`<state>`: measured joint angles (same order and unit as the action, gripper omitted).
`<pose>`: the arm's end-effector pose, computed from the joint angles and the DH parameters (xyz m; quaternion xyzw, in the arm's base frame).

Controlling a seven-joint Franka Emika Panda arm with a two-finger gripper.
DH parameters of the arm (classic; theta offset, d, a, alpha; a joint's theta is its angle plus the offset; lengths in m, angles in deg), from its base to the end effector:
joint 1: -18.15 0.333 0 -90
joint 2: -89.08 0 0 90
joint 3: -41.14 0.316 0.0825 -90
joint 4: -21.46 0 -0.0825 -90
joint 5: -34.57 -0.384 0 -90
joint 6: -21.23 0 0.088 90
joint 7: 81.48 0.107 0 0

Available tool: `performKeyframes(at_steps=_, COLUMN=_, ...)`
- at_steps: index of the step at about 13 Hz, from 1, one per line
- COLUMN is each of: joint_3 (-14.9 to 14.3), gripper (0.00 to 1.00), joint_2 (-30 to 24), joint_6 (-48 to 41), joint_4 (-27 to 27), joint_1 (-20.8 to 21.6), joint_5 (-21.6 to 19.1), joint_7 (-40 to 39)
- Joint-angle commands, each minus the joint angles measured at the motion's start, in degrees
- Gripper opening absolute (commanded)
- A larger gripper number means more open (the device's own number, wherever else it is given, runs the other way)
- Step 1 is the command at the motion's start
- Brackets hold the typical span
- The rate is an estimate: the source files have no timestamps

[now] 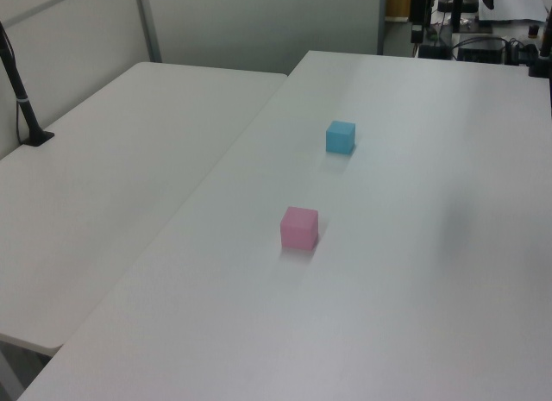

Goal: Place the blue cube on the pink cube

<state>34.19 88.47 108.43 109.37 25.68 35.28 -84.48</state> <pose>0.5466 0.0038 0.6432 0.9995 0.0309 -0.0010 0.0055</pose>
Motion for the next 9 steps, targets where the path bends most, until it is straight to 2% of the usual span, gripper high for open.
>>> performKeyframes(at_steps=1, joint_3=-0.35, gripper=1.0, joint_2=-0.45, joint_6=-1.07, joint_4=0.06, joint_1=0.47, joint_5=0.08, joint_7=0.45)
performKeyframes(at_steps=9, joint_3=-0.35, gripper=1.0, joint_2=0.08, joint_6=-0.64, joint_4=-0.2, joint_1=0.47, joint_5=0.08, joint_7=0.28)
